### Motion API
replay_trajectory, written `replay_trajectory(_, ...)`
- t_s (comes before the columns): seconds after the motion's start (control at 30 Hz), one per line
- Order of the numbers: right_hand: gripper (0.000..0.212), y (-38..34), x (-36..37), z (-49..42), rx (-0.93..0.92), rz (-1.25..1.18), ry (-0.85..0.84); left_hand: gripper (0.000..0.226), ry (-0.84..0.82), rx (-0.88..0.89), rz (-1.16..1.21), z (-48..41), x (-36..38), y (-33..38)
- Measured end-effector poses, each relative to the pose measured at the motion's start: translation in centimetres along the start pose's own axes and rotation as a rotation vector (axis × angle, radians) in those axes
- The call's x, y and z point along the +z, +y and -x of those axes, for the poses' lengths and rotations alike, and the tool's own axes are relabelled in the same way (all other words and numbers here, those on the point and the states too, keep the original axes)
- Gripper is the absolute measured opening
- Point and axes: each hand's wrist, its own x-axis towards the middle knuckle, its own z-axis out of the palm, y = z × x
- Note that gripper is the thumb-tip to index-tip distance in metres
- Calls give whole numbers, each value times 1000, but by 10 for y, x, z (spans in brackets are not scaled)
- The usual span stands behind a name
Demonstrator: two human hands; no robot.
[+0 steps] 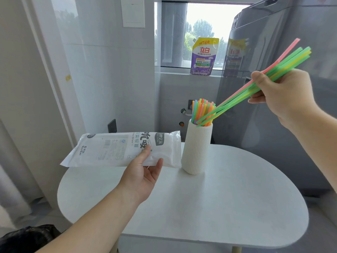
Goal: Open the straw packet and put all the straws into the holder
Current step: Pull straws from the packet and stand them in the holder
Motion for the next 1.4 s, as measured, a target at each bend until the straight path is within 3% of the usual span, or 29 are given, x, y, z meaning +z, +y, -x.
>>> replay_trajectory(0.53,11,-7,4,-3,-30,-9,-12,11,-22,-20,-20,0,1,-2)
replay_trajectory(1.4,24,1,4,-8,9,113,-99,24,-44,-12,-38,0,1,-5)
